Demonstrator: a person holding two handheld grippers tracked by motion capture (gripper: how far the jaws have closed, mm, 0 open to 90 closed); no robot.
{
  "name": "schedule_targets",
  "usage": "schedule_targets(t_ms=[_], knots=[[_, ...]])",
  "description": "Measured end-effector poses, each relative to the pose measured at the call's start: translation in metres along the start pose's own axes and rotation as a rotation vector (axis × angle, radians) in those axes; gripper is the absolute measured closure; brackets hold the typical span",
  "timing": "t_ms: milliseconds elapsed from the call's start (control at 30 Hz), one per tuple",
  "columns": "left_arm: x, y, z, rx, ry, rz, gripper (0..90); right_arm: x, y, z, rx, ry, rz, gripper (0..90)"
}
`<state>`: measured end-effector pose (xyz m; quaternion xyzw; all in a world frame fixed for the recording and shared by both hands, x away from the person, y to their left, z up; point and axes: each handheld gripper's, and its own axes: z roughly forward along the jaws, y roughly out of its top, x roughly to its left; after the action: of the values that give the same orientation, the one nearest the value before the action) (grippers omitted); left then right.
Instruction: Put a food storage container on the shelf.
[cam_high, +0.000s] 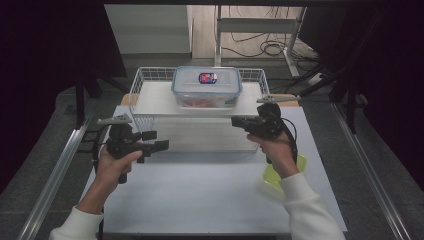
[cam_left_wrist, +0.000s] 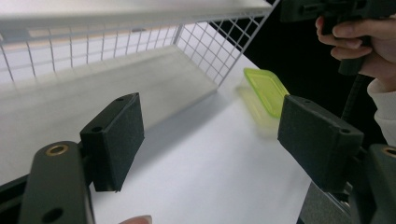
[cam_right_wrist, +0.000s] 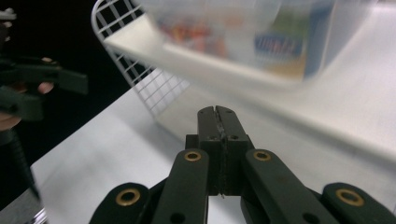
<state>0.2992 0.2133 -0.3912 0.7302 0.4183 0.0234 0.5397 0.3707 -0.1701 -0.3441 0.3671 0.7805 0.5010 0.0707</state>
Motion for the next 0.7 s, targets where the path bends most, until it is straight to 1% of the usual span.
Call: schedule_targets(t_ms=[33,133,167,200,233,267,300,333,367,433,467,500,533,633,667,700], knots=[[-0.001,-0.004,0.0,0.0,-0.003,-0.008,21.7,0.002,-0.012,-0.005,0.013,0.007,0.0,89.3],[-0.002,-0.017,0.001,0.005,-0.015,-0.019,21.7,0.002,-0.032,-0.01,0.032,0.023,-0.009,89.2],[-0.003,-0.021,0.002,0.011,-0.012,-0.017,21.7,0.002,-0.032,-0.01,0.032,0.023,-0.009,89.2],[-0.003,-0.026,0.002,0.016,-0.007,-0.016,21.8,0.002,-0.039,-0.012,0.04,0.035,-0.014,89.1],[-0.003,-0.034,0.005,0.03,-0.004,-0.018,21.7,0.001,-0.054,-0.015,0.046,0.047,-0.016,86.7],[-0.003,-0.034,0.005,0.03,-0.004,-0.018,21.7,0.001,-0.054,-0.015,0.046,0.047,-0.016,86.7],[-0.003,-0.043,0.008,0.042,-0.009,-0.033,21.6,0.001,-0.069,-0.018,0.059,0.054,-0.029,75.5],[-0.003,-0.043,0.008,0.042,-0.009,-0.033,21.5,0.001,-0.069,-0.018,0.059,0.054,-0.029,75.5],[-0.002,-0.049,0.011,0.054,-0.008,-0.034,21.5,0.001,-0.076,-0.019,0.069,0.054,-0.029,70.3],[-0.002,-0.06,0.016,0.079,-0.004,-0.04,21.2,0.0,-0.095,-0.022,0.088,0.051,-0.016,54.5],[-0.002,-0.06,0.016,0.079,-0.004,-0.04,21.2,0.0,-0.099,-0.022,0.089,0.054,-0.012,52.5],[-0.002,-0.063,0.017,0.084,-0.005,-0.044,21.2,0.0,-0.099,-0.022,0.089,0.054,-0.012,52.5],[-0.001,-0.067,0.019,0.092,-0.004,-0.048,21.2,0.001,-0.104,-0.023,0.096,0.062,-0.015,50.3],[-0.001,-0.076,0.021,0.12,0.012,-0.04,20.9,0.002,-0.116,-0.027,0.108,0.077,-0.019,44.6],[-0.001,-0.082,0.021,0.129,0.02,-0.042,21.0,0.002,-0.125,-0.028,0.123,0.087,-0.014,42.4],[-0.001,-0.085,0.021,0.136,0.025,-0.04,20.9,0.002,-0.129,-0.028,0.141,0.085,-0.013,41.6]])
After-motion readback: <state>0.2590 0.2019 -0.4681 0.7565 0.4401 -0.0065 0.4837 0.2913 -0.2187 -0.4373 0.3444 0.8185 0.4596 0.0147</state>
